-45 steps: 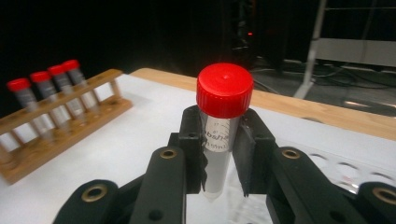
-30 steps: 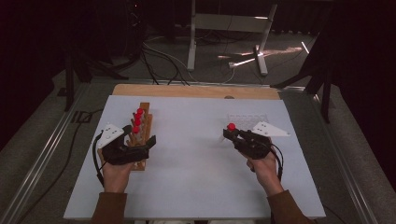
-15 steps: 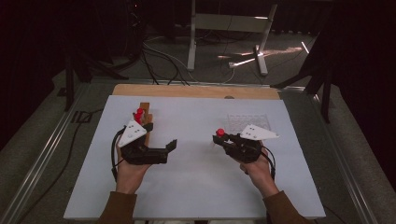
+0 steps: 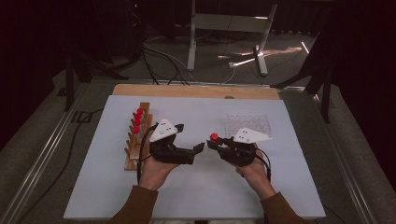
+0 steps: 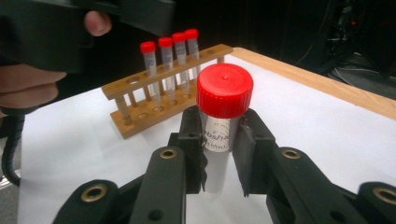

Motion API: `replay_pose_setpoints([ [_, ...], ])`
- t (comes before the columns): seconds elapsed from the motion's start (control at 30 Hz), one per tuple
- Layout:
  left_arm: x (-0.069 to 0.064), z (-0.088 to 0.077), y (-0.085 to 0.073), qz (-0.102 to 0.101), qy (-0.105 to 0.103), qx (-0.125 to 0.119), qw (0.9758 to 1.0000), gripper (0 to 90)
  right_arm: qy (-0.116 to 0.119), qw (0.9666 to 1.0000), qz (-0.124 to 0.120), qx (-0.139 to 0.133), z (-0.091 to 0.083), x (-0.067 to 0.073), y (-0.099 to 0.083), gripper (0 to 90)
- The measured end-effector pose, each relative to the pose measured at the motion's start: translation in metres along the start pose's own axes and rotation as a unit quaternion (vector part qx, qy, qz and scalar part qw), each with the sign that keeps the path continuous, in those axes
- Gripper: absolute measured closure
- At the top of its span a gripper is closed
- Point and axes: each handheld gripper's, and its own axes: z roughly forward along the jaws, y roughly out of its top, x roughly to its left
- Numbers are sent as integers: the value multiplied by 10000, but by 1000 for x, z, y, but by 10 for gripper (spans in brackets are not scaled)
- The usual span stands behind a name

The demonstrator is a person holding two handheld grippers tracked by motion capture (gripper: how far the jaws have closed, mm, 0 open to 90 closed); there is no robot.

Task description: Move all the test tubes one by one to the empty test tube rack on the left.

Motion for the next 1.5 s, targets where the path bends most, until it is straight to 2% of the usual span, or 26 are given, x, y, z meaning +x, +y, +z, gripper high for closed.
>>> replay_pose_setpoints([
  [0.07, -3, 6, 1, 13, 22, 17, 10000, 128, 31, 10000, -10, 33, 1, 2, 0, 738],
  [0.27, -9, 19, 2, 168, -236, 102, 9995, 416, 101, 9999, -71, 105, 6, 7, -2, 739],
  [0.4, -13, 25, 3, 236, -315, 159, 9991, 540, 121, 9998, -87, 132, 7, 8, -2, 739],
  [0.6, -17, 30, 4, 351, -326, 231, 9986, 652, 127, 9998, -70, 98, 5, 6, -1, 739],
  [0.9, -18, 31, 3, 464, -261, 236, 9983, 704, 157, 9998, -58, 133, 6, 6, -1, 728],
  [1.03, -16, 28, 4, 401, -156, 146, 9990, 711, 202, 9995, -79, 247, 6, 7, 0, 554],
  [1.1, -14, 26, 5, 384, -105, 116, 9991, 711, 261, 9992, -50, 289, 7, 6, 0, 434],
  [1.17, -12, 23, 5, 354, -50, 72, 9993, 712, 158, 9993, -41, 335, 7, 6, -1, 288],
  [1.3, -8, 15, 6, 311, 39, 10, 9995, 712, -54, 9992, 79, 387, 3, -3, -3, 145],
  [1.5, 3, 2, 5, 216, 180, -108, 9995, 713, -429, 9982, 228, 356, -11, -17, -7, 40],
])
